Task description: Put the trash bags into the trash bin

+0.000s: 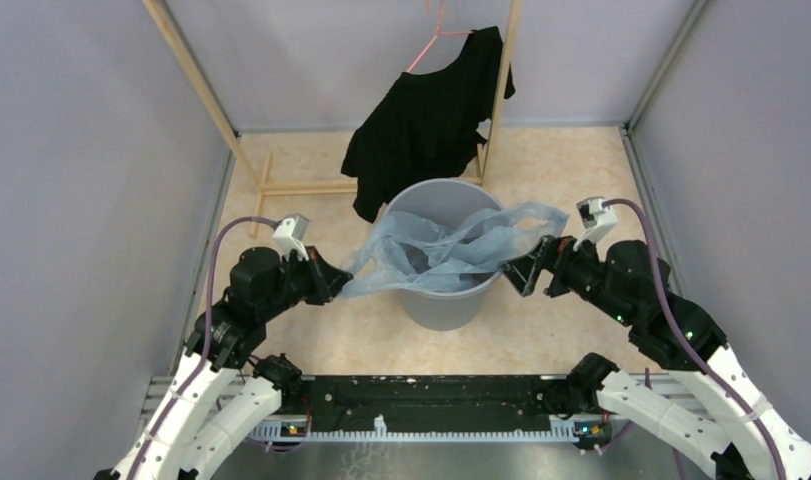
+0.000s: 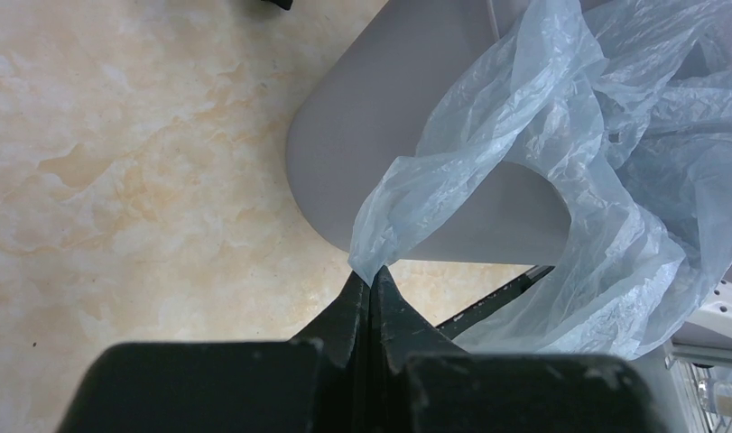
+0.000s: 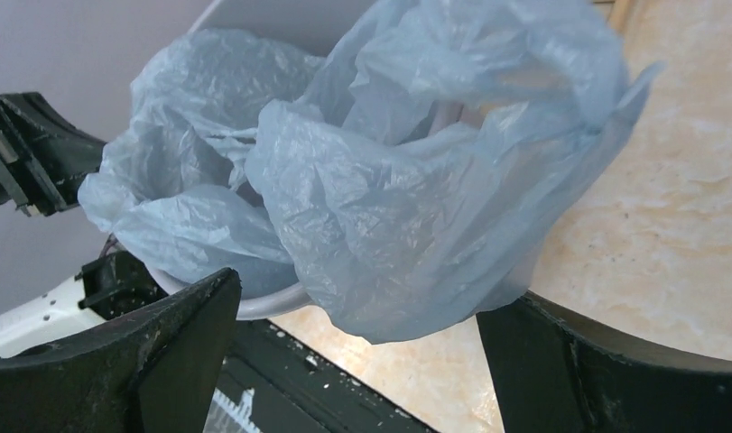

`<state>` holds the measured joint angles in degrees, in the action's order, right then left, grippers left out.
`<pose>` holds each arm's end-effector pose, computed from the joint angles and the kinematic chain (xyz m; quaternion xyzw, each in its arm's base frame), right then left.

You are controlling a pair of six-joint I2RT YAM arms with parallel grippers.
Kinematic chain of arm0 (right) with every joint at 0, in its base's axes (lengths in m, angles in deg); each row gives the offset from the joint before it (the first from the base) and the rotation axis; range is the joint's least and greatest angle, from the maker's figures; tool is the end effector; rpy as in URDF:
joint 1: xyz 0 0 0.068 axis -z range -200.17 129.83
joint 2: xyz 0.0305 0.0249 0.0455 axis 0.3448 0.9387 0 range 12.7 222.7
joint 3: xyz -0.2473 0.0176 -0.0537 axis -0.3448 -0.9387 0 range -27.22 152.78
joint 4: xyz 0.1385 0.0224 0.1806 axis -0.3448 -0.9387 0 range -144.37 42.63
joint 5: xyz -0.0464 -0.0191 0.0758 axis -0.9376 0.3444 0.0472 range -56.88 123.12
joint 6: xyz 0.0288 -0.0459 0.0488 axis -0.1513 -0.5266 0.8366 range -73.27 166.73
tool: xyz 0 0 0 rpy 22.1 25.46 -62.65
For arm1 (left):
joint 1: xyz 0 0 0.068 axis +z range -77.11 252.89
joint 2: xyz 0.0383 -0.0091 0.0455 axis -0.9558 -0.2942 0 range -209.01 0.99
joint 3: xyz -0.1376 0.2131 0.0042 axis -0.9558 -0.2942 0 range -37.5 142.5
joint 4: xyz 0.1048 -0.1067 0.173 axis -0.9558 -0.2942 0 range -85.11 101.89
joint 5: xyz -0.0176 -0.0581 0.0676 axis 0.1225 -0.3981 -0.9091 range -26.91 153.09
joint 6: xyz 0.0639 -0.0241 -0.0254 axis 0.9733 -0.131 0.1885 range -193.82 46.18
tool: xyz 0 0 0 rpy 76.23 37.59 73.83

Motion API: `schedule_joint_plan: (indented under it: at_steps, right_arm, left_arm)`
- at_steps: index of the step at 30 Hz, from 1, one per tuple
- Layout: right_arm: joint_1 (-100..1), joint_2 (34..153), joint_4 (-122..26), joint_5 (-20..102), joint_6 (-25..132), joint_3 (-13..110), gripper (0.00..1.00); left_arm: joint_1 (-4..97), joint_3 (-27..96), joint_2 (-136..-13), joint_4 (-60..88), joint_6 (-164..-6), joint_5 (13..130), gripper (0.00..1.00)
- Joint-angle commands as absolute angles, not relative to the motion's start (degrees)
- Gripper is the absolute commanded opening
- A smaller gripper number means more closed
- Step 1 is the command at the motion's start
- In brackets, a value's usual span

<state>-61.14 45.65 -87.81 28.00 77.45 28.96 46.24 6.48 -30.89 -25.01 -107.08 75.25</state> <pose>0.0885 0.0696 0.3444 -0.0455 0.8033 0.3180 0.5015 0.1067 -0.0679 0.2892 0.0087 0.8396 -0.3448 0.4196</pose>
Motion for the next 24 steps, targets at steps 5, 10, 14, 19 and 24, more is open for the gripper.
schedule_joint_plan:
  at_steps: [5,10,14,19,24]
  right_arm:
    - [-60.73,45.4,-75.43,29.94,80.22,27.11,0.95]
    - [-60.69,47.13,-71.27,28.95,80.17,25.45,0.88]
    - [-60.66,48.63,-69.31,25.62,78.71,24.12,0.6]
    - [-60.66,50.22,-67.49,26.13,78.08,24.45,0.08]
    - [-60.69,49.51,-68.91,28.32,78.75,27.23,0.0]
  left_arm:
    - [46.38,9.13,-30.94,-22.82,-108.1,76.9,0.0]
    - [46.32,10.3,-31.14,-23.03,-108.27,77.66,0.0]
    - [46.34,11.15,-30.91,-23.5,-108.53,77.71,0.0]
    - [46.36,12.37,-31.09,-25.19,-111.27,79.57,0.41]
    - [46.3,12.1,-29.46,-25.33,-116.27,83.32,0.86]
